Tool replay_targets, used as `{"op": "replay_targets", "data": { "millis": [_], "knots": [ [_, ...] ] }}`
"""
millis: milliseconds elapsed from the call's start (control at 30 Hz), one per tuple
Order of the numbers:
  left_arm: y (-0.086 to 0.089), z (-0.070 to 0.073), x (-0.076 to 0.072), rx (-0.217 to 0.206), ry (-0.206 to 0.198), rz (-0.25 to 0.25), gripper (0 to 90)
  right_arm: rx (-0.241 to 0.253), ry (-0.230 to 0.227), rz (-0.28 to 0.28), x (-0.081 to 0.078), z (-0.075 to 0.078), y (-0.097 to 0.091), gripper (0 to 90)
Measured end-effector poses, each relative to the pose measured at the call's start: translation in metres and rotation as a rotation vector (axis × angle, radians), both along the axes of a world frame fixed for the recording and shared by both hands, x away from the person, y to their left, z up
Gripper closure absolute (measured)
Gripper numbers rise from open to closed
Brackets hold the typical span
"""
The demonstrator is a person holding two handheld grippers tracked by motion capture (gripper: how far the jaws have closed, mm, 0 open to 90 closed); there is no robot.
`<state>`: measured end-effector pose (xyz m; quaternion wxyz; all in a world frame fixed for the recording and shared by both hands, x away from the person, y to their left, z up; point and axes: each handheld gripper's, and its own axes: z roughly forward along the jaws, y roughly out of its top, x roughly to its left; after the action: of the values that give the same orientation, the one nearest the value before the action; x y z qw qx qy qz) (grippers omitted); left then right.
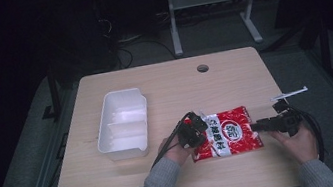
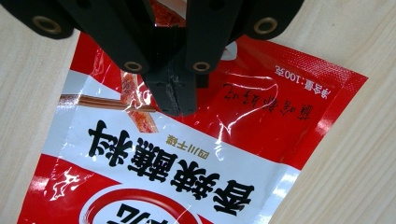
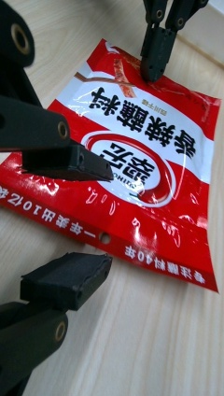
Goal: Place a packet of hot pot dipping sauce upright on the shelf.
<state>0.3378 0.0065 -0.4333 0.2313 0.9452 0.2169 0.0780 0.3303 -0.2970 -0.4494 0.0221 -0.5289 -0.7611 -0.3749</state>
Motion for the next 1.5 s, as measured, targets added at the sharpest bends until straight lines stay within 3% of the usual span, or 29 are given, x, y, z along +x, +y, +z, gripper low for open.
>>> {"op": "replay_targets", "data": {
  "millis": [300, 467, 700, 1100, 1500],
  "knots": [
    [-0.001, 0.000, -0.001, 0.007, -0.013, -0.004, 90.0, -0.012, 0.045, -0.013, 0.000, -0.009, 0.000, 55.5],
    [-0.001, 0.000, -0.002, 0.009, -0.016, -0.005, 90.0, 0.032, 0.054, -0.022, 0.000, -0.011, -0.005, 57.1],
    [-0.001, -0.001, -0.002, 0.010, -0.018, -0.005, 90.0, 0.040, 0.076, -0.010, 0.001, -0.014, -0.003, 58.7],
    [-0.002, 0.000, -0.002, 0.015, -0.022, -0.006, 90.0, 0.060, 0.079, -0.011, 0.000, -0.013, -0.005, 60.0],
    [-0.002, 0.000, -0.003, 0.021, -0.029, -0.008, 90.0, 0.045, 0.103, -0.008, -0.001, -0.014, -0.004, 61.0]
  ]
}}
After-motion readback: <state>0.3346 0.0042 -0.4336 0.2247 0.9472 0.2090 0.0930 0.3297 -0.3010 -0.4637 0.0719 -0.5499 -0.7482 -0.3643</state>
